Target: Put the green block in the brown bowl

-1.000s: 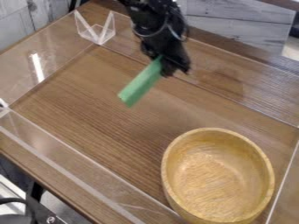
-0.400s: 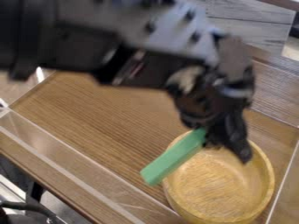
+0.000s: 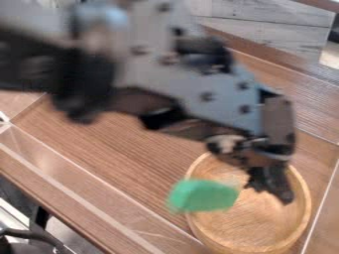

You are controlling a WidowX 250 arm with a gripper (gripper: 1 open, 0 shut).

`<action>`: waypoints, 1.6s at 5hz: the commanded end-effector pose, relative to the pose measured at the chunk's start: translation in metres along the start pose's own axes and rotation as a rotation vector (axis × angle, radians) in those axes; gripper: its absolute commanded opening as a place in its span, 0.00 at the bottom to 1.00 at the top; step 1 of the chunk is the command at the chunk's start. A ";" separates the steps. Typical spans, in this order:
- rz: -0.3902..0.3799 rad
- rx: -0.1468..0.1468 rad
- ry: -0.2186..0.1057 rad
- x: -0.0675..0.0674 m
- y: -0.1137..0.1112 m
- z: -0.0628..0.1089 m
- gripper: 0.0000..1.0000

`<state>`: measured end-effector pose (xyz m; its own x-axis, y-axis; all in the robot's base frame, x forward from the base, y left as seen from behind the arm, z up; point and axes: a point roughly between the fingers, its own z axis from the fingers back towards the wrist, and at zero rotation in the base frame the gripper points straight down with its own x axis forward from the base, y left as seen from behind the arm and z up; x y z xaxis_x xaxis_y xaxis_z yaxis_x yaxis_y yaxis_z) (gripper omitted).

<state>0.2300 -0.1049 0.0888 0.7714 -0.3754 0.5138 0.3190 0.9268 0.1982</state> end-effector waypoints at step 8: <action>0.213 0.007 -0.053 -0.013 0.061 -0.063 0.00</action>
<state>0.2676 -0.0437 0.0346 0.8070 -0.1737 0.5644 0.1514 0.9847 0.0866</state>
